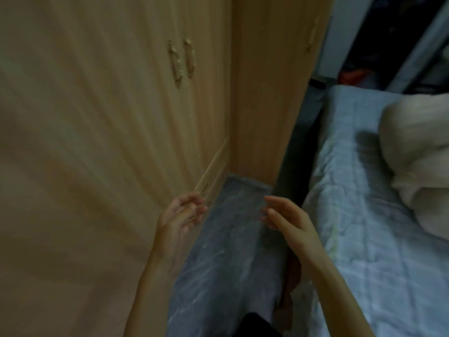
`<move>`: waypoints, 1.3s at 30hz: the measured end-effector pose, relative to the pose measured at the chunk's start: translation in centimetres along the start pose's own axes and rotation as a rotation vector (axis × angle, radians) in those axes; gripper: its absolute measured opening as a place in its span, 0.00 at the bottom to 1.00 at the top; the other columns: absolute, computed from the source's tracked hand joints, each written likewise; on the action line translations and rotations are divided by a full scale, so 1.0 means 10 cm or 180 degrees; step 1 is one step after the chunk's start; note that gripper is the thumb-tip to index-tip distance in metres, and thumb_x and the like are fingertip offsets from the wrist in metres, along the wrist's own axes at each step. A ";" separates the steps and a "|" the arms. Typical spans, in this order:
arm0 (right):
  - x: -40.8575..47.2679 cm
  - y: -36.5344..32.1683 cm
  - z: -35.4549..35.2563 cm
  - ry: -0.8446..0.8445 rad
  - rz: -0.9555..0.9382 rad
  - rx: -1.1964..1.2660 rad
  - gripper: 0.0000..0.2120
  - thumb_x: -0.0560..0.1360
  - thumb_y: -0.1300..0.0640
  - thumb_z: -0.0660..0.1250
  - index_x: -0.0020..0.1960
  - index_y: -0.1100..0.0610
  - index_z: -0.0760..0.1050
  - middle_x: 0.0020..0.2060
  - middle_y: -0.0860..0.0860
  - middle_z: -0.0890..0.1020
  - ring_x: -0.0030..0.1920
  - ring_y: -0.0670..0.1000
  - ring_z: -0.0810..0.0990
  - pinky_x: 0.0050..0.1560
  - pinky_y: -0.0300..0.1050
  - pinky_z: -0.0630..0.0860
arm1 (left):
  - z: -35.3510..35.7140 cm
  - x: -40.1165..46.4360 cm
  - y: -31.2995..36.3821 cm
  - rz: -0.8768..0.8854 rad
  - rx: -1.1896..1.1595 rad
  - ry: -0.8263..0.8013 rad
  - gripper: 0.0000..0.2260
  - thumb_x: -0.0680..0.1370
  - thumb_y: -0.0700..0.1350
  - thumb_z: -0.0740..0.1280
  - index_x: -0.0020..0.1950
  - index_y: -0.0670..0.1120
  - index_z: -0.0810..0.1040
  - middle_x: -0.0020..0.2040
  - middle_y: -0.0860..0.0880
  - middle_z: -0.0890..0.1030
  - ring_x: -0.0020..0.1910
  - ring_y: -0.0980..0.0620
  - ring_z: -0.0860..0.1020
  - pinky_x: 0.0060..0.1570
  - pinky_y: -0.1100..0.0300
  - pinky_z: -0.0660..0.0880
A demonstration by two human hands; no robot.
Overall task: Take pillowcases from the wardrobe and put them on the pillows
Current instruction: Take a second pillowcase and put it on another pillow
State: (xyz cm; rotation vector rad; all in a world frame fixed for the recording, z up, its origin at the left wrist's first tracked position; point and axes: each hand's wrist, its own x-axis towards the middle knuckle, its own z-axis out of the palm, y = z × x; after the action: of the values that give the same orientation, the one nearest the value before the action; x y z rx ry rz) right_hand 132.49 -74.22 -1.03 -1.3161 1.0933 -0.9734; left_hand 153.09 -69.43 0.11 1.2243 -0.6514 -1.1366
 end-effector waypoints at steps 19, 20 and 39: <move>2.03 -0.13 -2.09 0.1521 0.0144 0.0086 0.12 0.77 0.64 0.60 0.59 0.58 0.74 0.50 0.58 0.81 0.47 0.51 0.81 0.46 0.38 0.78 | 2.72 2.58 -0.23 -0.0290 0.0374 -0.1440 0.11 0.77 0.36 0.59 0.49 0.48 0.79 0.42 0.52 0.84 0.44 0.56 0.81 0.42 0.68 0.77; 2.14 -0.11 -2.20 0.1524 0.0153 0.0088 0.12 0.77 0.64 0.60 0.58 0.57 0.75 0.50 0.57 0.81 0.47 0.50 0.82 0.45 0.37 0.78 | 2.84 2.68 -0.26 -0.0314 0.0392 -0.1466 0.11 0.77 0.36 0.59 0.49 0.48 0.79 0.42 0.52 0.84 0.44 0.56 0.81 0.42 0.68 0.77; 4.86 -0.10 -3.93 0.1913 -0.0185 -0.0016 0.12 0.76 0.59 0.63 0.49 0.42 0.78 0.45 0.49 0.84 0.44 0.46 0.83 0.39 0.32 0.75 | 5.10 5.16 -0.42 -0.0187 0.0474 -0.2109 0.10 0.76 0.37 0.61 0.50 0.49 0.78 0.45 0.52 0.83 0.46 0.56 0.81 0.46 0.65 0.74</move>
State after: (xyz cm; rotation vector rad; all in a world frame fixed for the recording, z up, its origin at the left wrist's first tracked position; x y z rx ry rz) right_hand 105.72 -130.72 -0.75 -1.0845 1.5090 -1.4634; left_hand 124.71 -136.30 0.92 0.9812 -1.2181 -1.5808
